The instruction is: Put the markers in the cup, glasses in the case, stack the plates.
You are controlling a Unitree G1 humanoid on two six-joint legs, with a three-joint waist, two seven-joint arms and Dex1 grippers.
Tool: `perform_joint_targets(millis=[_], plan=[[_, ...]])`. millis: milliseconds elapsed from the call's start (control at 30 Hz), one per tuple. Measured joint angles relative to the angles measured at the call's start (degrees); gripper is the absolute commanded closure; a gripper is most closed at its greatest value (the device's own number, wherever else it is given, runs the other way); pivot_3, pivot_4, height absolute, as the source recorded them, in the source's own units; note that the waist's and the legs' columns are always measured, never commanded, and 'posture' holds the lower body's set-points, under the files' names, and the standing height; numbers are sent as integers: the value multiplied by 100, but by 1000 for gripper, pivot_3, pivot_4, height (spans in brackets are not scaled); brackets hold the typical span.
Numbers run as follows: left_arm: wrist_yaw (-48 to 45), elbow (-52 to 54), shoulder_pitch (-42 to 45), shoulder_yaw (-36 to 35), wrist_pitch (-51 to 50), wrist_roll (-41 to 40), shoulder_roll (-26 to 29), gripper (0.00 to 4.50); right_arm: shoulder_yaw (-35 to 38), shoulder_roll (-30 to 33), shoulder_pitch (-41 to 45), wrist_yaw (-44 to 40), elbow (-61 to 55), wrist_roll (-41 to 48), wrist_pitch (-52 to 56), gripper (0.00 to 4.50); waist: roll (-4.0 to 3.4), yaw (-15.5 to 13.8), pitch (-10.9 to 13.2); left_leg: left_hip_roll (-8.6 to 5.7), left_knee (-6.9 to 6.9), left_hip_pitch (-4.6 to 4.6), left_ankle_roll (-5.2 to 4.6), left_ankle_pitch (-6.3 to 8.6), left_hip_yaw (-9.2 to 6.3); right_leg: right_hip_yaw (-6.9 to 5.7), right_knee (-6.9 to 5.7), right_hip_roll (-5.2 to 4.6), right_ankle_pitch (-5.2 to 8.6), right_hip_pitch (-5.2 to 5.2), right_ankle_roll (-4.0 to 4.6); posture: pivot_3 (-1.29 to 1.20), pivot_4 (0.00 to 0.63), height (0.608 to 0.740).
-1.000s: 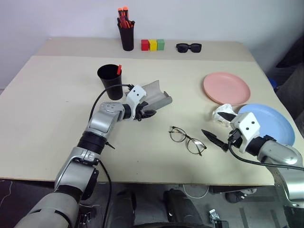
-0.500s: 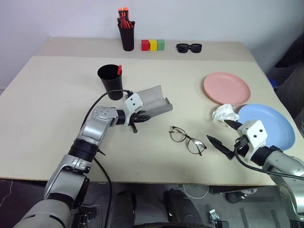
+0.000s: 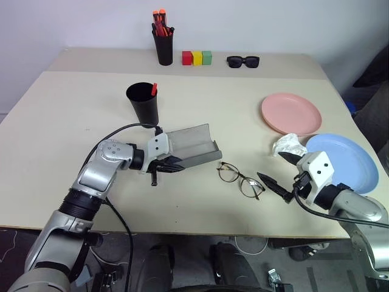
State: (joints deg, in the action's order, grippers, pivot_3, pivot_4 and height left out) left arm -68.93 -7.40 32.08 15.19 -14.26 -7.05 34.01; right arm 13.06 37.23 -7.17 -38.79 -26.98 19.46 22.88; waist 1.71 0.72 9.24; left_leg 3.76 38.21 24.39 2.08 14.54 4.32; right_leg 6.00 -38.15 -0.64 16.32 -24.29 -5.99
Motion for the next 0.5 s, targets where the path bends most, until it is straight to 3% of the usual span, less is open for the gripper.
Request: perform_joint_targets(millis=[133, 233, 300, 500], plan=[[-30, -8, 1, 0, 42, 35, 1, 3700, -118, 2, 110, -42, -2, 4, 46, 0, 0, 2, 0, 0, 0, 0, 0, 0, 0, 0, 0, 1, 0, 0, 0, 0, 150, 725], [-97, -52, 2, -1, 72, 33, 19, 2898, -158, 1, 172, -44, -2, 4, 49, 0, 0, 2, 0, 0, 0, 0, 0, 0, 0, 0, 0, 1, 0, 0, 0, 0, 150, 725], [-109, -95, 8, -3, 89, 40, 27, 1948, -216, 0, 209, -42, -2, 2, 49, 0, 0, 2, 0, 1, 0, 0, 0, 0, -1, 0, -1, 1, 0, 0, 0, 0, 150, 725], [-91, -365, 115, -3, 285, 150, 32, 1948, -333, -2, 270, -42, -2, 3, 51, 0, 0, 1, 0, 0, 0, 0, 0, 0, -1, -1, -1, 1, 0, 0, 0, 0, 150, 725]])
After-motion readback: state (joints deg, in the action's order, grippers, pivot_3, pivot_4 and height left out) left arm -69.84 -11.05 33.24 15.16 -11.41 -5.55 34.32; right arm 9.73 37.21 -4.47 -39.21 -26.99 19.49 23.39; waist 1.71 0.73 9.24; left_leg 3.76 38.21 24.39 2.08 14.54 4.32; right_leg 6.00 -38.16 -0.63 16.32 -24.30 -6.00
